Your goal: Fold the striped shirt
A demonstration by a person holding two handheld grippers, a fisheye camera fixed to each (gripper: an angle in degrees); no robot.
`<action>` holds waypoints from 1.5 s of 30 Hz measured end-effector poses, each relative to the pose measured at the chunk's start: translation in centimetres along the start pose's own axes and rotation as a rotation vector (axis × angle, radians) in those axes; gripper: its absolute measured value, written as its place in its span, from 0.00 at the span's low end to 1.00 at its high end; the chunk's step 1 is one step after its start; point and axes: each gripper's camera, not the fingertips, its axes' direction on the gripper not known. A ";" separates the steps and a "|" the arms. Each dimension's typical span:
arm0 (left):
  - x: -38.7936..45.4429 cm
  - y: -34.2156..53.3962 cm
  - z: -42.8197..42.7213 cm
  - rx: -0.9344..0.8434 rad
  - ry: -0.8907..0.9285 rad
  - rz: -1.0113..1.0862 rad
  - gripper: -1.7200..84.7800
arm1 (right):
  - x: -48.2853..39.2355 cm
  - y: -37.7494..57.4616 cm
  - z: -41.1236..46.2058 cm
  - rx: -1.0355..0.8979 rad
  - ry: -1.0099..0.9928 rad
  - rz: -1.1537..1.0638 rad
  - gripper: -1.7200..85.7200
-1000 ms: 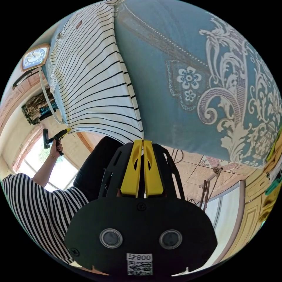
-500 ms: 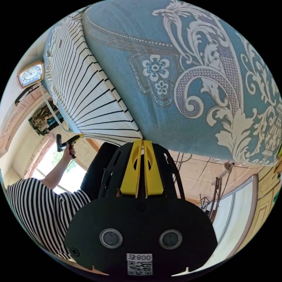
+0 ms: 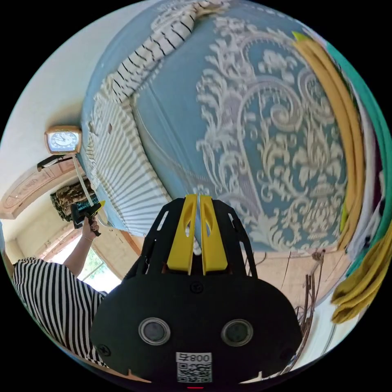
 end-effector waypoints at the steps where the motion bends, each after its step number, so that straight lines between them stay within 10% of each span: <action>1: 1.9 -3.1 1.7 -0.005 0.042 0.099 0.03 | -0.6 -0.9 -1.4 0.060 0.008 -0.034 0.06; 13: 23.7 -28.0 20.5 0.007 0.269 0.826 0.11 | -0.7 -7.6 -13.3 0.619 -0.038 0.008 0.11; 24: 34.6 -41.4 40.3 -0.104 0.203 0.892 0.06 | -1.0 -7.3 -16.1 0.674 -0.038 0.015 0.04; 30: 35.3 -42.1 42.1 0.009 0.454 1.049 0.04 | -5.1 -0.5 -22.2 0.942 -0.114 -0.360 0.03; 45: 36.6 -49.5 60.2 -0.199 0.262 1.064 0.05 | -1.5 3.3 -20.4 0.652 0.083 0.077 0.08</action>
